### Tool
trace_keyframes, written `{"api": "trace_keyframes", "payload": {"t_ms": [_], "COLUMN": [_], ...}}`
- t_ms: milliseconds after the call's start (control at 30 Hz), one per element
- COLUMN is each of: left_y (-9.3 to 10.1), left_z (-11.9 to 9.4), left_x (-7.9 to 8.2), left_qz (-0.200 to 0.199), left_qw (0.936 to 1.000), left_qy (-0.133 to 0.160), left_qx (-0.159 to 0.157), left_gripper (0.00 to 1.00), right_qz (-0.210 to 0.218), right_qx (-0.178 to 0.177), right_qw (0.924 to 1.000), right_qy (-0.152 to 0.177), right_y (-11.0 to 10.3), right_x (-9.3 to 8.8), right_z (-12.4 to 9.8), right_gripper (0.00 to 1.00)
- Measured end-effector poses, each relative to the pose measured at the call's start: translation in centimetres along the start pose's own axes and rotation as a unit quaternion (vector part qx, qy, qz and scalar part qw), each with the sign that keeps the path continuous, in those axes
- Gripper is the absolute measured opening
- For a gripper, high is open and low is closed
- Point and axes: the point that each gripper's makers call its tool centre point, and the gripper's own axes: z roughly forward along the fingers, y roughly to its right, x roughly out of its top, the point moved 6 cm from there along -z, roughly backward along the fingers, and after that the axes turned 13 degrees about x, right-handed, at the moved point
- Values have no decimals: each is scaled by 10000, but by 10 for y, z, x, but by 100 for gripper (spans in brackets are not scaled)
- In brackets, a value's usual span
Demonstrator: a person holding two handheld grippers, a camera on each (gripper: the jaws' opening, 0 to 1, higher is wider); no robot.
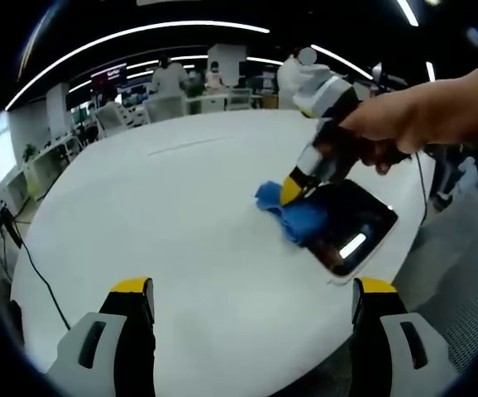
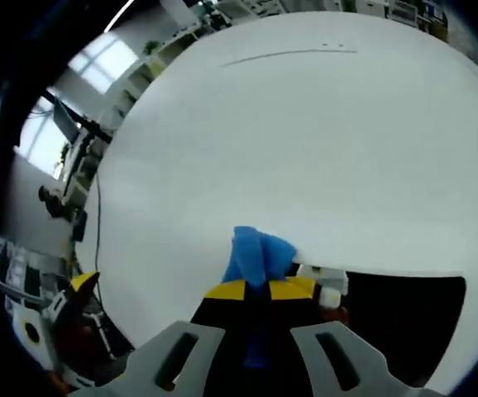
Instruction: Wipe the mirror surface with the cleaning cloth until all visible marks leave the cleaned area.
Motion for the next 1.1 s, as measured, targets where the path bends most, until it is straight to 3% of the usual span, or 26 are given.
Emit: {"api": "trace_keyframes", "payload": {"t_ms": [267,300,400,500,667,1100], "left_y": [0,0,-1,-1,-1,0], "left_z": [-1,-1,-1,0,1,-2], "left_x": [1,1,1,1,-2,0], "left_qz": [29,33,-9,6,-2,-32], "left_qw": [10000,10000,10000,10000,10000,10000], "left_qy": [3,12,14,27,-41,-5], "left_qx": [11,15,20,35,1,26], "left_gripper": [100,100,100,100,100,100], "right_qz": [176,365,88,343,98,301], "right_qx": [142,102,174,198,135,243], "right_qw": [9997,9993,9998,9992,9998,9991], "right_qy": [-22,55,-34,-36,-100,-162], "right_y": [-2,-2,-2,0,-6,-12], "right_x": [-11,-9,-12,-12,-19,-32], "right_z": [-2,0,1,1,-3,-10], "right_gripper": [2,3,2,2,2,2]}}
